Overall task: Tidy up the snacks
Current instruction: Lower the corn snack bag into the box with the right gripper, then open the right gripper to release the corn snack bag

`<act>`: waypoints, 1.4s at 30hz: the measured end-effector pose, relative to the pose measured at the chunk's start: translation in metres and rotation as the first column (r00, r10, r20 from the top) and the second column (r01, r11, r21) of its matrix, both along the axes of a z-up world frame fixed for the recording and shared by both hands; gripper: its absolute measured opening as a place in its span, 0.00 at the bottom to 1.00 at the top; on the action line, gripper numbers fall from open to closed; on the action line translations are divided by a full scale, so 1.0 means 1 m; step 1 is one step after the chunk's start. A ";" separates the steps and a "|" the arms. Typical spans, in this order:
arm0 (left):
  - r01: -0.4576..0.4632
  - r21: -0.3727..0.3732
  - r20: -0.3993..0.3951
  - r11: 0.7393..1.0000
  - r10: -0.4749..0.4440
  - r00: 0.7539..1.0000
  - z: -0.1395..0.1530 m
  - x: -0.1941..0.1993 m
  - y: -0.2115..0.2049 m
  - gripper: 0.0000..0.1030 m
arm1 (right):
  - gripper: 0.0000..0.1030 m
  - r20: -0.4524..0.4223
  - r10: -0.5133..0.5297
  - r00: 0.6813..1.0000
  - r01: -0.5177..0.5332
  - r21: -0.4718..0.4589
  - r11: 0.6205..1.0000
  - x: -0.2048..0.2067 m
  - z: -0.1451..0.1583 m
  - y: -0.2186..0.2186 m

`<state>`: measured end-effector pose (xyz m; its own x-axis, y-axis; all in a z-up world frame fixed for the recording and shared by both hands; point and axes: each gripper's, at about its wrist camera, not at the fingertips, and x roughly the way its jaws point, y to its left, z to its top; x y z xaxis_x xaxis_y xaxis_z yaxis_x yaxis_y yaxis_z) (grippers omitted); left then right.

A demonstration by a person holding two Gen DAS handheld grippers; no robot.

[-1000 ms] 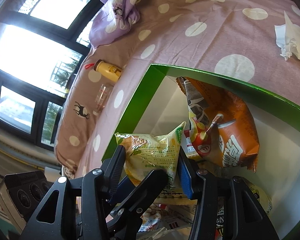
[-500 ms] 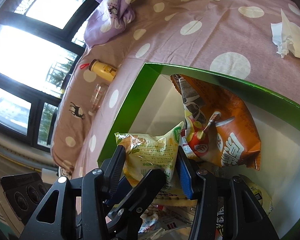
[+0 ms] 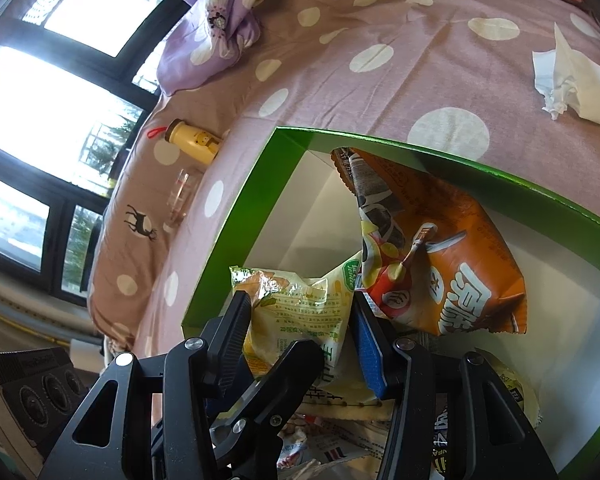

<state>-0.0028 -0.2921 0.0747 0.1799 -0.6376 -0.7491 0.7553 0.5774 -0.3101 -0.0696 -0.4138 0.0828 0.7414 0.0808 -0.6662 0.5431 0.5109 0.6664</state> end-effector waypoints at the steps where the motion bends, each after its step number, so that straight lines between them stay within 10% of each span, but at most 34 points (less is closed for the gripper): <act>1: 0.000 0.000 0.000 1.000 0.000 1.000 0.000 0.000 0.000 0.44 | 0.52 -0.003 -0.001 1.000 0.001 -0.005 1.000 0.000 0.001 0.001; 42: -0.053 0.034 0.095 0.998 0.050 0.994 0.018 -0.014 0.011 0.53 | 0.55 -0.013 -0.007 1.000 0.005 -0.095 0.995 -0.005 0.016 0.008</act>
<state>-0.0165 -0.2808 0.0927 0.2828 -0.5983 -0.7497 0.7493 0.6258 -0.2168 -0.0750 -0.4062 0.0992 0.7328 0.0124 -0.6803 0.5547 0.5680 0.6079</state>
